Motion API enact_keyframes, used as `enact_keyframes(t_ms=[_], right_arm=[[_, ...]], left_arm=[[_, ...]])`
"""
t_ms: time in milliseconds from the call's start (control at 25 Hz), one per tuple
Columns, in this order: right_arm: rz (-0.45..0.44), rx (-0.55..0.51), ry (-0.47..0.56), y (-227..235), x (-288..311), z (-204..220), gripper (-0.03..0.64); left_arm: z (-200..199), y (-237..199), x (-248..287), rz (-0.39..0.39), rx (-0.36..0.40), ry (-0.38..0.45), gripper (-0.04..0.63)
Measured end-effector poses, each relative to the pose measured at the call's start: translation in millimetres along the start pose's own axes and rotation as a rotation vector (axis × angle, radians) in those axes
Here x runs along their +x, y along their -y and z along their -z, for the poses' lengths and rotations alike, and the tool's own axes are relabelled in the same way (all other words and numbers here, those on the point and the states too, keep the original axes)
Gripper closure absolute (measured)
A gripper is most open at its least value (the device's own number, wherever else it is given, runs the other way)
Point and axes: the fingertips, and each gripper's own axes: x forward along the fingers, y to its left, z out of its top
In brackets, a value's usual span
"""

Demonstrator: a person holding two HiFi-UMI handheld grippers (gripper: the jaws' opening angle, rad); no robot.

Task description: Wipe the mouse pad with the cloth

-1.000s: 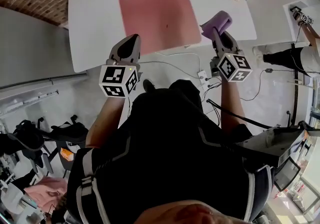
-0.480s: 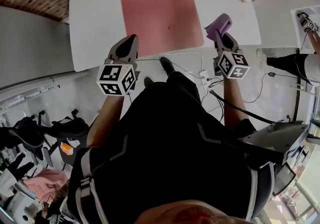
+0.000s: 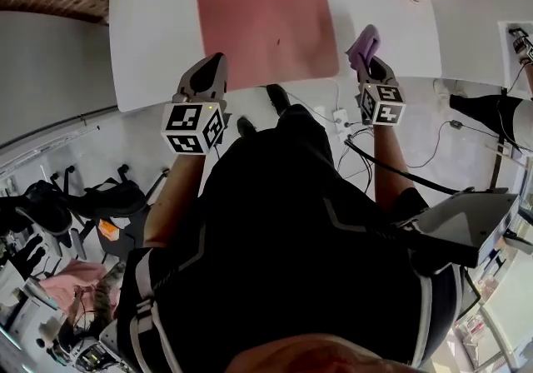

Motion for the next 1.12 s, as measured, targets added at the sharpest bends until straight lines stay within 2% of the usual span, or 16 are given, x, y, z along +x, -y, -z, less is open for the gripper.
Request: enact_keyframes(t_ms=[280,400,480,680,920,1120], right_arm=[[0.003,-0.126,-0.134,-2.8,14.9,37.0,0.561],[-0.023,-0.221,-0.198,-16.3,20.4,51.9,0.561],[-0.049,-0.244,-0.225,-25.7,26.8,58.2,0.561],[-0.074,-0.215,-0.260,-37.5,39.2,70.7,0.561],[-0.134,-0.138,-0.276,-62.5,51.5,67.3,0.561],[-0.169,-0.068,-0.293,-76.8,60.9,68.2,0.561]], left_arm=[[31.8,-10.4,6.7,-0.022,-0.028,-0.048,0.594],[38.3,-9.8,4.3,-0.010,-0.025,-0.053,0.594],[41.3,-9.9,3.8,-0.010,-0.020,-0.054,0.592],[56.3,-16.7,9.4,-0.041,-0.044,-0.062,0.594],[61.7,-20.7,8.8,-0.052,-0.061,-0.062,0.594],[66.6,-28.1,2.9,-0.095,-0.085,-0.066,0.594]])
